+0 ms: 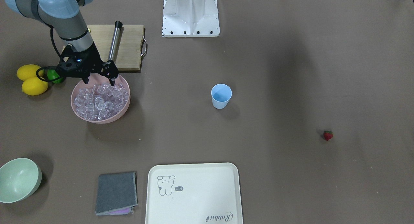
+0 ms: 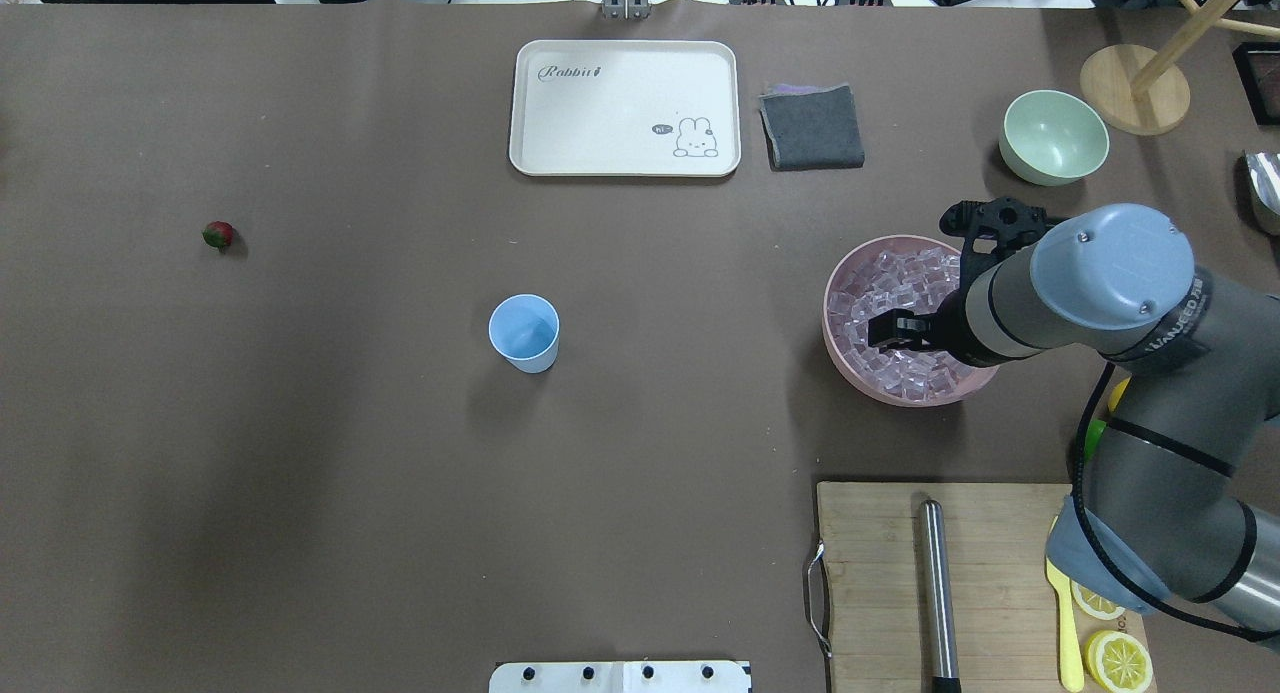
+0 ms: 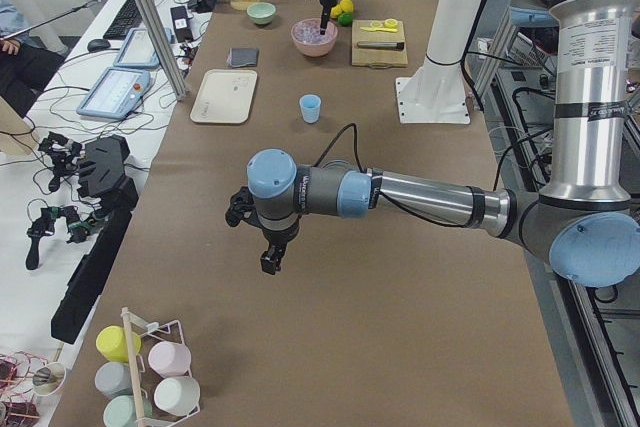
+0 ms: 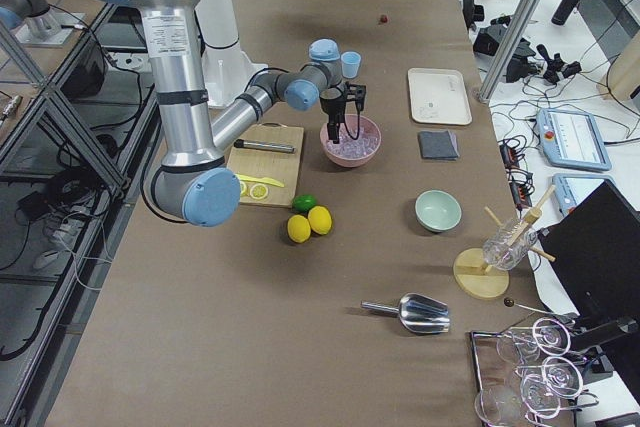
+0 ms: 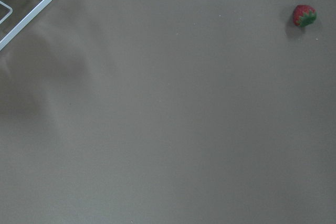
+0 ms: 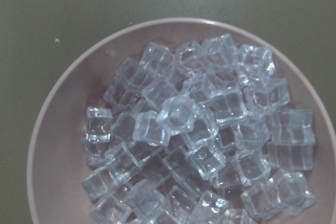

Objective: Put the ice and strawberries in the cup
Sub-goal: 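Lower the right gripper into the pink bowl and grasp an ice cube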

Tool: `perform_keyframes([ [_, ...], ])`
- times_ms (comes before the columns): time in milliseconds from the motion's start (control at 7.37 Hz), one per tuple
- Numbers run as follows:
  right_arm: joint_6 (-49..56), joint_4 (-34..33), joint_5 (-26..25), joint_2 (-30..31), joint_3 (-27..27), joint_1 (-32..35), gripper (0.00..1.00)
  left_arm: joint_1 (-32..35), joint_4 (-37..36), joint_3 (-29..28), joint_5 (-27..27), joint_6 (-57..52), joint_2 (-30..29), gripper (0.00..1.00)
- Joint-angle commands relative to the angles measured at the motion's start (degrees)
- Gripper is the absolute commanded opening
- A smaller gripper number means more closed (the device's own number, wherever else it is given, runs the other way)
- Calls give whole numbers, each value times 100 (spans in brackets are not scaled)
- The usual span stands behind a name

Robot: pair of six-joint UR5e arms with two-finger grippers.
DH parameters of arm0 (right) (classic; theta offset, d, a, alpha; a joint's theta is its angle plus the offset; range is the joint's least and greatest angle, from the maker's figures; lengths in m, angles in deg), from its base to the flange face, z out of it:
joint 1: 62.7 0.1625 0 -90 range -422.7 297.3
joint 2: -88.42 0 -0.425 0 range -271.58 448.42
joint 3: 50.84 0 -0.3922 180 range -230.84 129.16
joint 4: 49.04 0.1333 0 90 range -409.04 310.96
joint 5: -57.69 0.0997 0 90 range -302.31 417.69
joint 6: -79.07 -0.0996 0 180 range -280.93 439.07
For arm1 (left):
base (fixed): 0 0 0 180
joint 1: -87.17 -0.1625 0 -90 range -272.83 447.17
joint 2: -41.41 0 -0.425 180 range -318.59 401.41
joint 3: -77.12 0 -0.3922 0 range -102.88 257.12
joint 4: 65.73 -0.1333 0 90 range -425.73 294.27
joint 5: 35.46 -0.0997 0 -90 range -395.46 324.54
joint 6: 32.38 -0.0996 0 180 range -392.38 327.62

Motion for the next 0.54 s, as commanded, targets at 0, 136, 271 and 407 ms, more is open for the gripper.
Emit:
perform_keyframes([
  [0, 78, 4, -134, -5, 71, -204, 99, -10, 3, -4, 0, 0, 7, 98],
  [136, 105, -4, -134, -5, 115, -230, 98, -10, 3, -4, 0, -9, 7, 98],
  [271, 227, 4, -177, -5, 150, -239, 94, -10, 3, -4, 0, -17, 16, 98],
  [407, 454, -4, -273, -5, 186, -230, 93, -10, 3, -4, 0, -17, 16, 98],
])
